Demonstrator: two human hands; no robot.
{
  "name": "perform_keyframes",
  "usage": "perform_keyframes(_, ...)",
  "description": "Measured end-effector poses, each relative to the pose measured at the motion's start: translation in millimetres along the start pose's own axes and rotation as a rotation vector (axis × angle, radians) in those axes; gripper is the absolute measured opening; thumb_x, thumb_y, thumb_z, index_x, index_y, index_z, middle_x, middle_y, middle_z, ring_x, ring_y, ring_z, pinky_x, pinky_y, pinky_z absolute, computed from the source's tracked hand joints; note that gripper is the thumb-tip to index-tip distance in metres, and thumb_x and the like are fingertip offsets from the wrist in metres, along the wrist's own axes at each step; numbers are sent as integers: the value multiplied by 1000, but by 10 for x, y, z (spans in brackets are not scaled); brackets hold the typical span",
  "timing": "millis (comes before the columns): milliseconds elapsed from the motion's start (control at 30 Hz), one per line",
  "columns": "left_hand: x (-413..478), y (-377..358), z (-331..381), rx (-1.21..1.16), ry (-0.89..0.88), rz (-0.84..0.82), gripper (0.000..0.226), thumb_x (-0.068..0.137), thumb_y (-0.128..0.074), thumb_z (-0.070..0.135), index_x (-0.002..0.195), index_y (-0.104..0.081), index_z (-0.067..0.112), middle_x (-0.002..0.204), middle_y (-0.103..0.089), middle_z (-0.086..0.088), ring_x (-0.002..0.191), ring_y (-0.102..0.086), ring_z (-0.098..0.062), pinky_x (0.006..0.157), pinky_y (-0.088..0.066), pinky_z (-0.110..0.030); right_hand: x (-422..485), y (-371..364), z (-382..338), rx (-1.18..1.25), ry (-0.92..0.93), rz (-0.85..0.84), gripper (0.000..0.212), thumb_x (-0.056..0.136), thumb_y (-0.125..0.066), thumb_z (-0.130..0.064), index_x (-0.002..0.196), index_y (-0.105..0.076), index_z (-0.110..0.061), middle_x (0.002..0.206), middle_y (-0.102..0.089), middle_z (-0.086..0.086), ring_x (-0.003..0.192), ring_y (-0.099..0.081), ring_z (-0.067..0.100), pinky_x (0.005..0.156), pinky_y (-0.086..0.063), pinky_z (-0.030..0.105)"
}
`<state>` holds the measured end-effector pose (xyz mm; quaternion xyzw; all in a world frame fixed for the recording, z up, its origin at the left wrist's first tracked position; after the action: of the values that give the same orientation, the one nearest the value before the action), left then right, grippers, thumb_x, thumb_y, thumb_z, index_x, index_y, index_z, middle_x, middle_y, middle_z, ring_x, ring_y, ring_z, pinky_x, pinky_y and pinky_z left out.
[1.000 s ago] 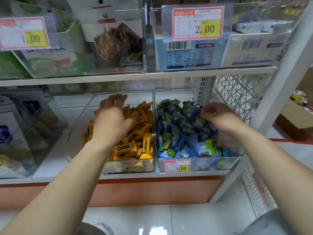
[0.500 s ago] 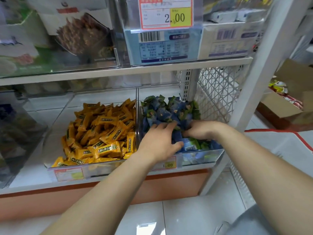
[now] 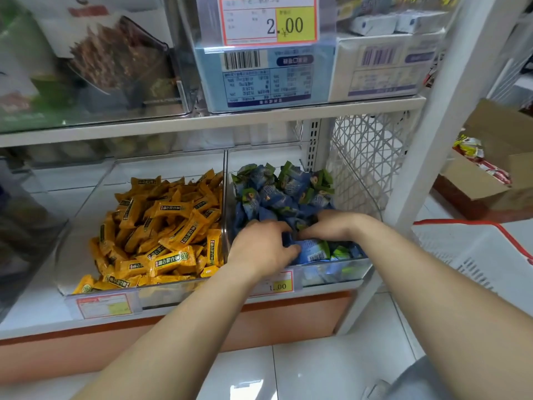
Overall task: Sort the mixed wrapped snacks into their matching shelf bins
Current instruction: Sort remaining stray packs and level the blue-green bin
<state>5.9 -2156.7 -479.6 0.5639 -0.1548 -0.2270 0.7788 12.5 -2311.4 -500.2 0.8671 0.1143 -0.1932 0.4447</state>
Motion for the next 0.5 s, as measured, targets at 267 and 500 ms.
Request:
perform_keyframes(267,-45,-28,12,-46,29,82,40,88,-56,56,116,-65,29,116,-64,4,108,-56,-22,85,-52,-38,78,-37,63,138,-12,116,30,82,-73,-37,108,-57,-34,82,-54,-20,73,-48,-7,47,-35,6)
perform_keyframes(500,-53,-31,14,-47,30,114,36,87,-54,57,112,-64,33,114,-64,7,104,-57,-19,78,-51,-34,77,-4,121,319,19,110,45,75,-81,-36,117,-62,-34,102,-67,-13,93,-63,7,76,-52,21)
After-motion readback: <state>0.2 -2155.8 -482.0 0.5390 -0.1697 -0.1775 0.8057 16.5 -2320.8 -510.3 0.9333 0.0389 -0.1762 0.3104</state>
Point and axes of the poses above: each hand's wrist, its own x-axis towards the middle knuckle, its own y-axis out of the back of the hand, z = x × y, the point moved 5 cm from there along x, towards the middle knuckle
